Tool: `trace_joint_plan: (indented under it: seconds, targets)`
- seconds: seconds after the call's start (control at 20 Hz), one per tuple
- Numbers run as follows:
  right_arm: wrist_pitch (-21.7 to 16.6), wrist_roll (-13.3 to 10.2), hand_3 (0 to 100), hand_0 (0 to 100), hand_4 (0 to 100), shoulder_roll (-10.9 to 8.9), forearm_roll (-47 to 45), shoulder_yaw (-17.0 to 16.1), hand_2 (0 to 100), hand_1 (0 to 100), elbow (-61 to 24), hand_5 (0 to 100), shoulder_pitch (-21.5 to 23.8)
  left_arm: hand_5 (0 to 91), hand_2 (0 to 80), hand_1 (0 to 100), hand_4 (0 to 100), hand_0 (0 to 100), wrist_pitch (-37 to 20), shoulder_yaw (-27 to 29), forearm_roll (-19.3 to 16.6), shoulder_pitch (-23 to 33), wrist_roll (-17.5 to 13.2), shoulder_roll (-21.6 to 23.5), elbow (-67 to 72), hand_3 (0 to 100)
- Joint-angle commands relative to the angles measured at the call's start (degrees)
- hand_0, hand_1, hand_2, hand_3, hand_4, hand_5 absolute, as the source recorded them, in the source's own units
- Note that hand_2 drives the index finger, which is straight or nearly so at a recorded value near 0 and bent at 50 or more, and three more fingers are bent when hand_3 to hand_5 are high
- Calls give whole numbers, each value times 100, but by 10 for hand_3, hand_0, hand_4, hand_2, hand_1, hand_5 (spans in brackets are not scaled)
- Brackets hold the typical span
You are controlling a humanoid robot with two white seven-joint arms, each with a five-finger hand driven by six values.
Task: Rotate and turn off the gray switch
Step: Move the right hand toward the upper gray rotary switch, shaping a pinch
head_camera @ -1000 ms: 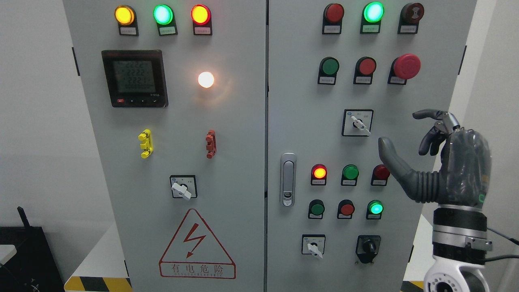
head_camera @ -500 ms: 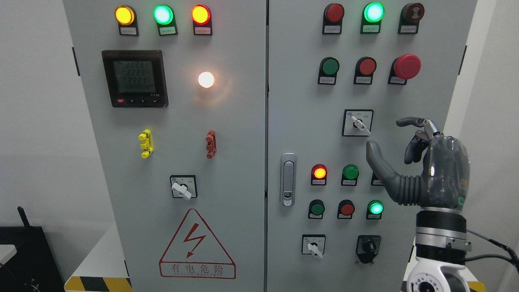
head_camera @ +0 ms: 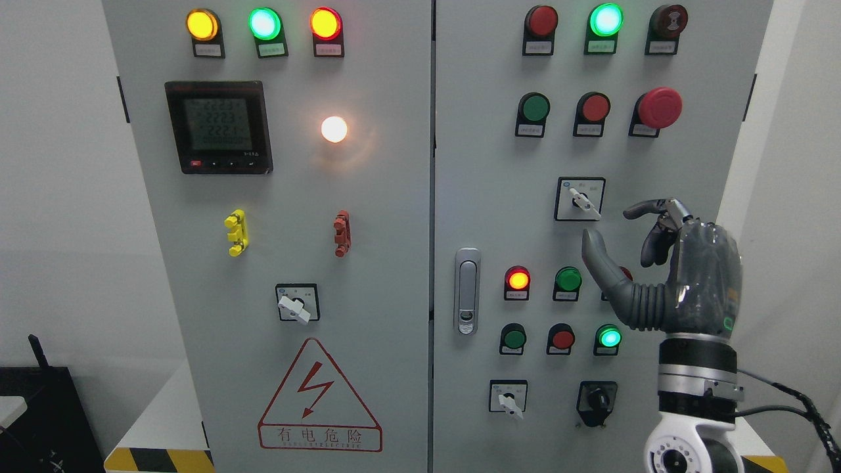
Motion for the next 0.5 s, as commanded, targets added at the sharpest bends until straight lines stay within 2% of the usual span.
trace_joint_plan:
  seconds: [0.0,0.45]
  targets:
    - [97,40,968,68,1000,110,8,62,488,456,243,1000,-147,0,0,389,0,120,4,44,114,-53,-5,-2,-141,0]
    - [150,40,965,65,1000,110,8,54,506,461,392,1000,-262,0,0,389,0,120,4,44,114,-53,-5,-2,-141,0]
